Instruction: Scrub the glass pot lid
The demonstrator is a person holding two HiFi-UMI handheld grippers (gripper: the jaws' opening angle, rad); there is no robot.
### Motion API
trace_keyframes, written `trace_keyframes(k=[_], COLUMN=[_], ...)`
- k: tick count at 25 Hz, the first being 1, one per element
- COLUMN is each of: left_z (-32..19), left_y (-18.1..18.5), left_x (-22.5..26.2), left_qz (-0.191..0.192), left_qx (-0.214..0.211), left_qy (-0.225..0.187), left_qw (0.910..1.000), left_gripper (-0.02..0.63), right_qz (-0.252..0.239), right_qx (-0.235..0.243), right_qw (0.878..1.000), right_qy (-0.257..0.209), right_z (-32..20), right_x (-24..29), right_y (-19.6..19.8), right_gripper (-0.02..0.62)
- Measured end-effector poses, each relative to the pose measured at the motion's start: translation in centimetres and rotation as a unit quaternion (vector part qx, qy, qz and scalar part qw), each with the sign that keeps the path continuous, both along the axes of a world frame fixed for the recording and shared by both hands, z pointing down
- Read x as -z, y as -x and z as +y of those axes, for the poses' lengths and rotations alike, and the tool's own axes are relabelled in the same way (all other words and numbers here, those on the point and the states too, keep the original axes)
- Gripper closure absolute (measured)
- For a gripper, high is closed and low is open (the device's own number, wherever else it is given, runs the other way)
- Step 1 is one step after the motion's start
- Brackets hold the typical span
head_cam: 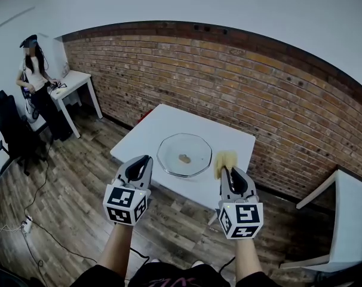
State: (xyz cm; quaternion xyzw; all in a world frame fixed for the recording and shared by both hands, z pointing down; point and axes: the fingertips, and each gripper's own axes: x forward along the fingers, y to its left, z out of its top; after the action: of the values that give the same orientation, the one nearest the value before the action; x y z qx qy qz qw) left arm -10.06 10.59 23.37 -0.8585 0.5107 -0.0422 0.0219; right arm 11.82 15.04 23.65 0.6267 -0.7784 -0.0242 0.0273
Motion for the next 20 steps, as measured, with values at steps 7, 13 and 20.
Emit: trace_keyframes(k=[7,13,20], left_z=[0.1,0.2,0.7], left_y=[-0.8,-2.7,-4.5], left_x=[0.0,-0.2,-0.5], left_qz=[-0.002,-0.007,-0.011], left_qx=[0.005,0.009,0.025], left_qy=[0.0,0.001,-0.003], left_qw=[1.0,0.9999,0.9996], left_gripper=[0.578,0.578,0.578], right_qz=[-0.002,-0.004,-0.001], right_qx=[0.004,0.013,0.031], right_qw=[1.0,1.0,0.999], right_qy=[-0.003,-0.007,-0.01], right_z=[0.1,-0.1,-0.2], right_x=[0.0,-0.2,-1.1], right_y=[-0.9,-2.4,-4.0], right_gripper=[0.541,0.541,0.541])
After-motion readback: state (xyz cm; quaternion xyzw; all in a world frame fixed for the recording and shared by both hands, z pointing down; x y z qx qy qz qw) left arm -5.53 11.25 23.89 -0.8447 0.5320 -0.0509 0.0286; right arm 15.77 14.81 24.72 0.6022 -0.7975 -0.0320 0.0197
